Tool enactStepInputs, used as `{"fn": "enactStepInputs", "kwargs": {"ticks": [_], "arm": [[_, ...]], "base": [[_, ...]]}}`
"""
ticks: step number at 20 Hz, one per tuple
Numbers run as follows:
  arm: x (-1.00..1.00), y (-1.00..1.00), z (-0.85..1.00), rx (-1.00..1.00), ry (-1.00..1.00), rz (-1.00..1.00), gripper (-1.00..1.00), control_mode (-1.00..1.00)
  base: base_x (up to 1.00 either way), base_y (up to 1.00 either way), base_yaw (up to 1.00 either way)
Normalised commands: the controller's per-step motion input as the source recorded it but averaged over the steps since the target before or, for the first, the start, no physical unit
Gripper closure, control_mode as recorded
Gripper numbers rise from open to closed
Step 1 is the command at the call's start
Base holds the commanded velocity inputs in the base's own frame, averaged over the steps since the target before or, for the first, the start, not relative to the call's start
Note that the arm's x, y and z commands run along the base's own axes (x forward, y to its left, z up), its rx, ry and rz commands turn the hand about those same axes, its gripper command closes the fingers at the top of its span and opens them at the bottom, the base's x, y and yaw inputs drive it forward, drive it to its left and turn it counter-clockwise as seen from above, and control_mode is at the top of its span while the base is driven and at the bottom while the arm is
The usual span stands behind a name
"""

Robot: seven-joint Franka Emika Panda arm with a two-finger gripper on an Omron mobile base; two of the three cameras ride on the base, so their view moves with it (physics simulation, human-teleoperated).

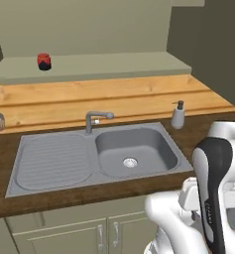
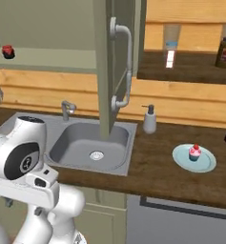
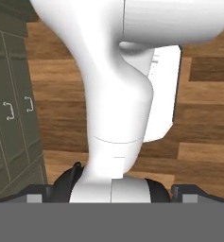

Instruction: From the different types of pastries on the counter, select a croissant and place it on the cutting board. Then retrieve a jar of jam from the cabinet and place it alongside the croissant on the cutting board.

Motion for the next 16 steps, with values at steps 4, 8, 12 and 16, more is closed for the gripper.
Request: {"fn": "enactStepInputs", "kwargs": {"ticks": [4,8,12,16], "arm": [[0.0,0.0,0.0,0.0,0.0,0.0,-1.0,1.0],[0.0,0.0,0.0,0.0,0.0,0.0,-1.0,1.0],[0.0,0.0,0.0,0.0,0.0,0.0,-1.0,1.0],[0.0,0.0,0.0,0.0,0.0,0.0,-1.0,1.0]], "base": [[-0.41,0.14,0.0],[-0.99,0.3,-0.01],[0.09,0.03,0.0],[0.73,0.1,-0.03]]}}
